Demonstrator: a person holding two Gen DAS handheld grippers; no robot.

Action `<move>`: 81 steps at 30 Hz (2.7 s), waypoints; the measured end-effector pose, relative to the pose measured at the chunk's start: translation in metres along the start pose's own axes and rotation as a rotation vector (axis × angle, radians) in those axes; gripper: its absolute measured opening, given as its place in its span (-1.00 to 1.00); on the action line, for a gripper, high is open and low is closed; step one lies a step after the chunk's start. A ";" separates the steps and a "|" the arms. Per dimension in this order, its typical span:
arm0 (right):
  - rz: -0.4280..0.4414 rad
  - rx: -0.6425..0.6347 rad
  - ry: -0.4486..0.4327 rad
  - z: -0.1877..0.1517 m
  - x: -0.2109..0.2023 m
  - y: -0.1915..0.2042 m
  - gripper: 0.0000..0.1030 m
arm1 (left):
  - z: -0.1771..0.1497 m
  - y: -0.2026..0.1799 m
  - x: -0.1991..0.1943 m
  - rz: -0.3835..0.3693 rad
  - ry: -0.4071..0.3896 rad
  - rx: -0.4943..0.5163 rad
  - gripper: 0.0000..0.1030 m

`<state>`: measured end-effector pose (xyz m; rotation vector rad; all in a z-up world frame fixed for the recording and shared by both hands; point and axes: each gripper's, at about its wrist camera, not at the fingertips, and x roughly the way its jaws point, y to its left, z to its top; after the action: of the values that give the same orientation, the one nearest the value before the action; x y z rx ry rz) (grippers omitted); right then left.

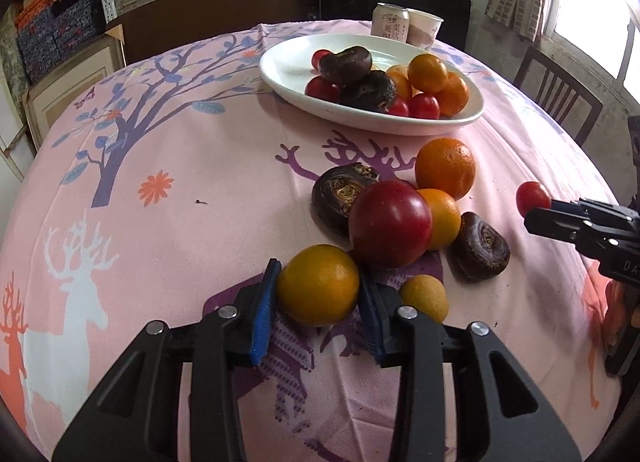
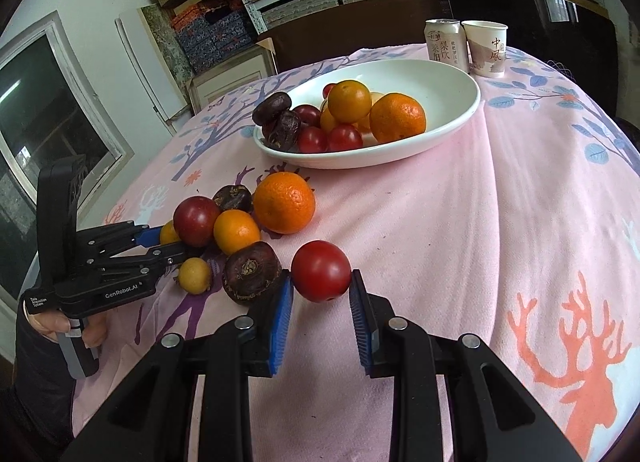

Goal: Organize fruits
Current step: 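Grasp a yellow fruit with the left tool while the right tool grasps a red tomato, then lower both fruits onto the white plate and open both tools, then withdraw both open tools from the plate toward the fruit cluster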

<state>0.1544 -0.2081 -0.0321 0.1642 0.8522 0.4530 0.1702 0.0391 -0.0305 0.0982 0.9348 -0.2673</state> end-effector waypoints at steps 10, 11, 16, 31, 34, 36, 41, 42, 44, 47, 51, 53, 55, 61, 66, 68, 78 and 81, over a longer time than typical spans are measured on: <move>0.026 0.030 -0.110 0.023 -0.035 0.003 -0.44 | 0.041 -0.018 -0.069 -0.010 -0.165 -0.080 -0.29; 0.025 0.023 -0.122 0.027 -0.040 0.004 -0.44 | 0.047 -0.024 -0.073 -0.009 -0.181 -0.075 -0.29; 0.006 -0.028 -0.161 0.056 -0.053 0.006 -0.44 | 0.080 -0.051 -0.070 -0.016 -0.211 -0.055 -0.29; -0.055 0.058 -0.115 0.141 0.031 -0.061 -0.44 | 0.138 -0.075 0.039 0.005 -0.092 -0.120 -0.28; -0.044 0.115 -0.083 0.145 0.052 -0.076 -0.41 | 0.145 -0.070 0.047 0.018 -0.115 -0.154 -0.25; -0.024 0.162 -0.079 0.145 0.061 -0.084 -0.13 | 0.149 -0.065 0.051 0.024 -0.125 -0.194 0.16; -0.019 0.200 -0.092 0.141 0.062 -0.090 0.10 | 0.150 -0.055 0.050 0.055 -0.137 -0.249 0.41; -0.022 0.199 -0.093 0.140 0.061 -0.090 0.10 | 0.150 -0.054 0.048 0.056 -0.132 -0.247 0.42; -0.027 0.190 -0.099 0.138 0.054 -0.088 0.10 | 0.148 -0.054 0.043 0.061 -0.129 -0.242 0.42; -0.048 0.153 -0.106 0.134 0.041 -0.082 0.12 | 0.143 -0.054 0.029 0.077 -0.139 -0.223 0.56; -0.072 0.097 -0.100 0.121 0.021 -0.068 0.18 | 0.132 -0.054 0.005 0.098 -0.161 -0.186 0.71; -0.084 0.061 -0.096 0.112 0.010 -0.060 0.18 | 0.123 -0.051 -0.007 0.113 -0.169 -0.175 0.79; -0.090 0.029 -0.088 0.102 0.001 -0.052 0.19 | 0.114 -0.047 -0.018 0.121 -0.172 -0.175 0.83; -0.085 -0.072 -0.050 0.067 -0.020 -0.023 0.30 | 0.078 -0.030 -0.041 0.154 -0.172 -0.169 0.84; -0.055 -0.180 0.018 0.040 -0.014 0.015 0.30 | 0.049 -0.010 -0.055 0.170 -0.157 -0.179 0.85; -0.050 -0.231 0.059 0.028 -0.004 0.031 0.30 | 0.038 -0.001 -0.060 0.175 -0.147 -0.189 0.85; -0.087 -0.325 0.157 0.009 0.040 0.071 0.24 | -0.004 0.028 -0.070 0.207 -0.102 -0.193 0.85; -0.106 -0.334 0.165 0.006 0.048 0.075 -0.16 | -0.017 0.028 -0.068 0.201 -0.079 -0.182 0.85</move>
<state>0.1627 -0.1195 -0.0376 -0.2281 0.9286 0.5076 0.1261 0.0823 0.0135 0.0131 0.8595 0.0004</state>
